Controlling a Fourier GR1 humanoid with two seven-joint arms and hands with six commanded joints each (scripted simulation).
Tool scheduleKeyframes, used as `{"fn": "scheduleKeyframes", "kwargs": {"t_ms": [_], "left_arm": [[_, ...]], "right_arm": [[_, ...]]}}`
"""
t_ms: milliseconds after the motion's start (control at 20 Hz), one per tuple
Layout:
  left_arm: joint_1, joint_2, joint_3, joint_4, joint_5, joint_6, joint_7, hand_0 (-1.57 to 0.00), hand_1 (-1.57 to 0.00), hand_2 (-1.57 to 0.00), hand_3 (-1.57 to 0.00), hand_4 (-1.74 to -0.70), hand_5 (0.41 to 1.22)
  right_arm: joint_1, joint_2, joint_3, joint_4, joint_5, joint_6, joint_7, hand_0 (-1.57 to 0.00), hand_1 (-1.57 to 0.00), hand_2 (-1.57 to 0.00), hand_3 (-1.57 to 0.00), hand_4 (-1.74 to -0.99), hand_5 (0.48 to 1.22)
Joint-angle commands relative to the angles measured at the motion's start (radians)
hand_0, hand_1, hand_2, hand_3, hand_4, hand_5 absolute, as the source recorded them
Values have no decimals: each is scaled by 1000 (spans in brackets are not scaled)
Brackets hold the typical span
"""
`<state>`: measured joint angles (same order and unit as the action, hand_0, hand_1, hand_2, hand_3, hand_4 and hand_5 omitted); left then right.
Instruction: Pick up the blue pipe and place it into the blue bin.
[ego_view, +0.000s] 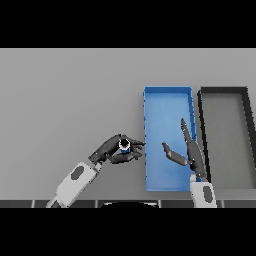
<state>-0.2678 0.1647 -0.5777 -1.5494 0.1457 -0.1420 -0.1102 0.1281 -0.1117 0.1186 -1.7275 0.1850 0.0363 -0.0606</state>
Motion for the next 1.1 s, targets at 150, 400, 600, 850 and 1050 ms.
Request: {"fn": "scheduleKeyframes", "kwargs": {"t_ms": [150,400,600,850,1050], "left_arm": [[-5,7,-11,-26,-5,-2,47,-1563,-1564,-1565,-1495,-1738,1218],[5,16,-13,-31,-19,-3,56,-1568,-1569,-1569,-1495,-1740,1219],[-14,9,-10,-26,-22,-9,77,-1570,-1570,-1570,-1495,-1741,1220],[-9,3,-11,-19,-31,-13,75,-1571,-1571,-1571,-1494,-1741,1221],[-8,11,-9,-24,-41,-19,57,-1571,-1571,-1571,-1488,-1741,1221]], "right_arm": [[2,-11,-3,-17,2,0,-5,1,1,1,1,-1133,606],[13,3,-2,-13,4,-11,15,1,1,1,1,-1178,605],[8,-2,-11,-32,-75,47,-40,1,1,1,1,-1196,622],[-69,-135,-23,-180,-383,292,54,1,1,1,1,-1282,537],[-181,-207,46,-275,-482,364,231,1,1,1,1,-1314,500]]}}
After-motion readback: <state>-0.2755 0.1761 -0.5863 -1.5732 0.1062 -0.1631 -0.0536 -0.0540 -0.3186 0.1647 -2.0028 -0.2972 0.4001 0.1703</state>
